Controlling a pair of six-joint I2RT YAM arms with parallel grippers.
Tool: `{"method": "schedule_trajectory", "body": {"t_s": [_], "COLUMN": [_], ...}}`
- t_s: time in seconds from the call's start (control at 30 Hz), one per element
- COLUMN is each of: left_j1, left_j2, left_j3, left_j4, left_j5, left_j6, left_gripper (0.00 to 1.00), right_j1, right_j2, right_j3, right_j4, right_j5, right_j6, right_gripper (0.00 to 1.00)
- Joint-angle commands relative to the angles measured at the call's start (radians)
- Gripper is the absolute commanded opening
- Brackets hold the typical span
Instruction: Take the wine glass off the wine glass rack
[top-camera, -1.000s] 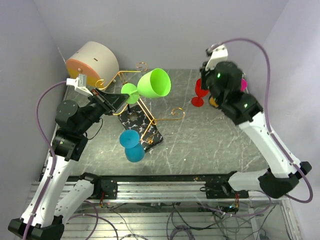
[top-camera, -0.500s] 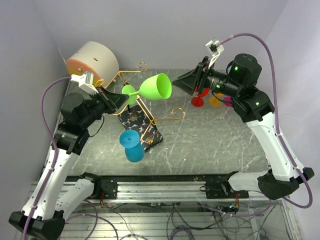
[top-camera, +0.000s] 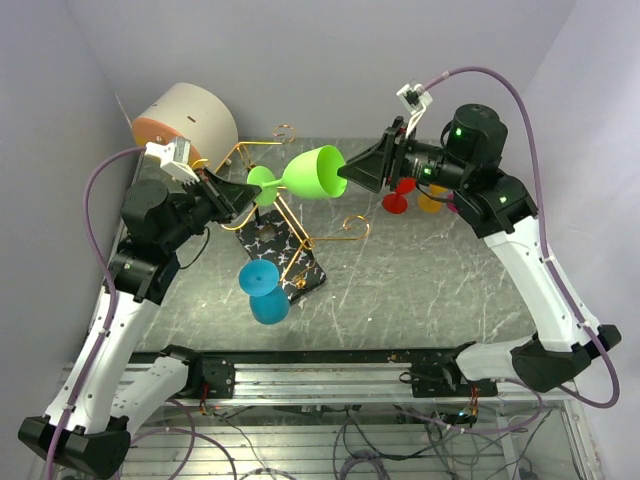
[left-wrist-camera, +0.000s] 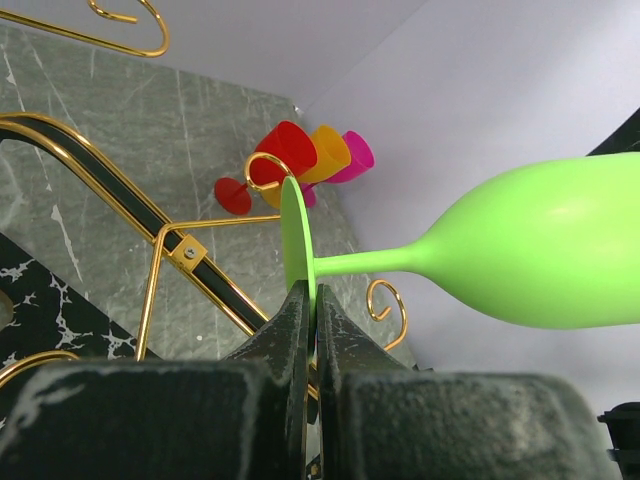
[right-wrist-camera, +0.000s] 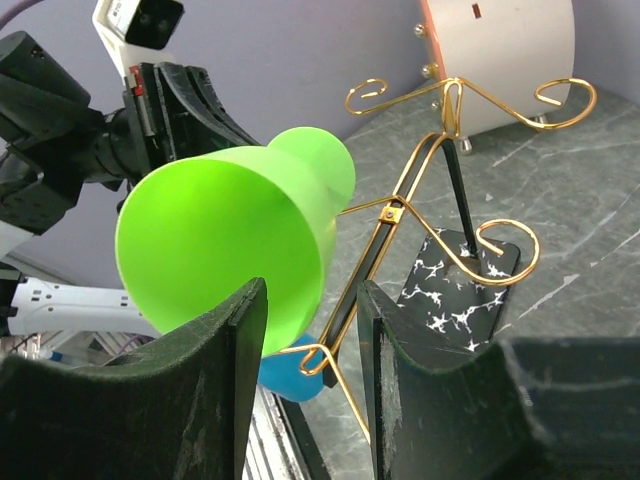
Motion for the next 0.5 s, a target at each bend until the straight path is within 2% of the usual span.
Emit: {"method": "schedule_trajectory", "body": {"t_s": [0.0,0.2,0.27,0.3,0.37,0.4,0.43,0.47], "left_j1": [0.006,0.006,0.006,0.006,0.006,0.006,0.006,0.006], "left_j2": [-0.010,-0.001,0.007,0.011,0.018,0.021,0.023,0.027], "left_j3": [0.033,0.028,0.027,0.028,0.036,0.041,0.047,0.055], "left_j4": [0.046,0.069,0.076,0.080,0.077,0.071,0.062,0.044], "left_j5": [0.027,0.039,0.046,0.051,0.054,0.051,0.044,0.035], "left_j6": [0.008,0.002,-0.001,-0.002,0.002,0.008,0.017,0.028], "left_gripper": [0.07,0.07,0.07,0.07,0.07,0.07,0.08,0.13], "right_j1": [0.002,0.004,0.006,0.006,0.006,0.006,0.006,0.006], "right_j2": [0.015,0.039,0.060,0.073,0.097,0.101,0.102,0.096], "right_j3": [-0.001,-0.003,0.012,0.022,0.041,0.047,0.051,0.049], "right_j4": [0.002,0.038,0.037,0.032,0.023,0.020,0.020,0.027], "right_j5": [-0.001,-0.038,-0.045,-0.051,-0.038,-0.020,0.009,0.042], "right_j6": [-0.016,0.000,0.004,0.004,0.009,0.011,0.015,0.019], "right_gripper": [0.41,0.40,0.36,0.30,0.06,0.00,0.00,0.00]}}
